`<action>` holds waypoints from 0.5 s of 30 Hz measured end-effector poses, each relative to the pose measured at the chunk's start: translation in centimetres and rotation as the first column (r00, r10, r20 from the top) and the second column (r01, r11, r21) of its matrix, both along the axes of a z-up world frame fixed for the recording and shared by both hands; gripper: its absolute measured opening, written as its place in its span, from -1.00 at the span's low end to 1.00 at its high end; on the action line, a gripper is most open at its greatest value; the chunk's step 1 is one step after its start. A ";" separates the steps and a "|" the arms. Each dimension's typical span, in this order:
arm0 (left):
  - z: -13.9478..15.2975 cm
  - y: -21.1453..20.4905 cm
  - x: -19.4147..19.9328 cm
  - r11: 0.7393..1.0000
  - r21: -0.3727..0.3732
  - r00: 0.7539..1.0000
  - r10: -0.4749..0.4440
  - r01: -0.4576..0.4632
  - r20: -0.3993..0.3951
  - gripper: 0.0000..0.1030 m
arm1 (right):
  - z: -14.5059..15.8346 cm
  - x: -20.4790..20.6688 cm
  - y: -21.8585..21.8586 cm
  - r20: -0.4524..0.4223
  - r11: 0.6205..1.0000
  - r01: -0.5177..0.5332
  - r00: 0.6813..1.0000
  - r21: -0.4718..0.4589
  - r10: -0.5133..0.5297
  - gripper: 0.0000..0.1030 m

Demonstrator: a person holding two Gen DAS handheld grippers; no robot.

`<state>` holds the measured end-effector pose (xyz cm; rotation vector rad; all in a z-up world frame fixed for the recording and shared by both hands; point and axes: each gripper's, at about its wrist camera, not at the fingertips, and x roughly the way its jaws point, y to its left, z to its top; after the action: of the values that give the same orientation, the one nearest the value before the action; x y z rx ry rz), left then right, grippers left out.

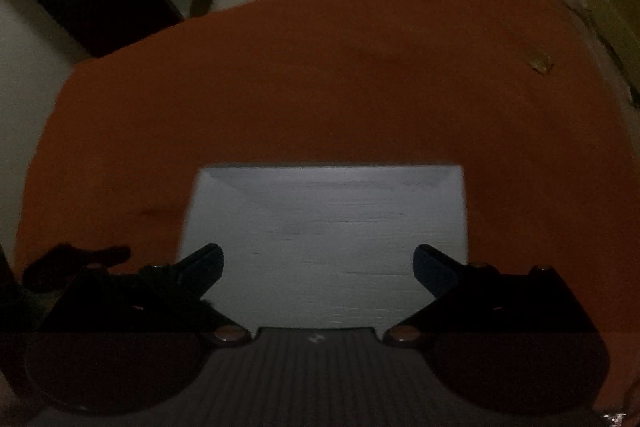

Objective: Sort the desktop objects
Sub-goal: 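Lower the lid onto the box rim with both tools and release it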

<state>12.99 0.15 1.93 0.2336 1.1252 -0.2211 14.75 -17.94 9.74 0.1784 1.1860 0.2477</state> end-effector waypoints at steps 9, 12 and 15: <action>4.9 0.7 -2.8 0.985 -0.107 0.971 0.151 -0.133 0.187 1.00 | 3.1 -5.7 1.7 0.184 0.999 0.036 0.982 -0.018 -0.032 1.00; 4.8 1.3 -4.2 0.969 -0.195 0.958 0.193 -0.153 0.210 1.00 | 2.2 -8.0 1.6 0.241 0.997 0.069 0.968 -0.019 -0.063 1.00; 2.6 2.1 -5.0 0.951 -0.244 0.947 0.243 -0.189 0.212 0.99 | 1.2 -10.3 1.5 0.298 0.994 0.103 0.950 -0.018 -0.093 1.00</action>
<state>8.03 2.26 4.51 -0.0623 0.8691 -0.1158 4.44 -16.48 10.95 0.1638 0.8790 0.1600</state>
